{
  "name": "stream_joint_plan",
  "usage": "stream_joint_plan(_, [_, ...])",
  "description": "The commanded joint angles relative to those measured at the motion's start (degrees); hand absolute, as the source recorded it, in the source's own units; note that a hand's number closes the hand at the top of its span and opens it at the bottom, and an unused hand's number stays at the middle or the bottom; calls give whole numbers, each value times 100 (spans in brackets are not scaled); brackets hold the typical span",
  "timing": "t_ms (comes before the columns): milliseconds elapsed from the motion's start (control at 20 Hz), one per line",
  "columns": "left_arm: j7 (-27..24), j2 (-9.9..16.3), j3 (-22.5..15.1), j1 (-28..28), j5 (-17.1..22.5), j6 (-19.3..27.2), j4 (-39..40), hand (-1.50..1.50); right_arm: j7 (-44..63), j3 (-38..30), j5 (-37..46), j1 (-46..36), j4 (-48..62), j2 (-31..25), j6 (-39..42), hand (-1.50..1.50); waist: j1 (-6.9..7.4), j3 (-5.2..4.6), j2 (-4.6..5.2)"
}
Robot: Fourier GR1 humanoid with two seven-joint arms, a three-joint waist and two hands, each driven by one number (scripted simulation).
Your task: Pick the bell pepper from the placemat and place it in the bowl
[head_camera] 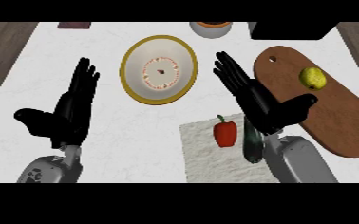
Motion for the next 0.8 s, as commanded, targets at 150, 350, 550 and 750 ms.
stream_joint_plan(150, [-75, -22, -308, 168, 211, -643, 161, 0, 154, -37, 2072, 414, -142, -679, -1727, 150, -436, -80, -274])
stream_joint_plan(350, [151, -12, -344, 200, 335, -701, 108, 0, 718, -758, 3156, 1036, 531, -1462, -3006, 150, -1101, -142, -321])
stream_joint_plan(550, [106, -36, -625, 371, 565, -1245, 68, 0, 423, 217, 4541, 1580, -264, -517, -4455, -150, -495, -75, -304])
stream_joint_plan(750, [205, 18, -445, 89, 736, -1433, 229, 0, 1333, 1229, 6141, 1956, -317, -534, -4426, -150, -401, -93, -264])
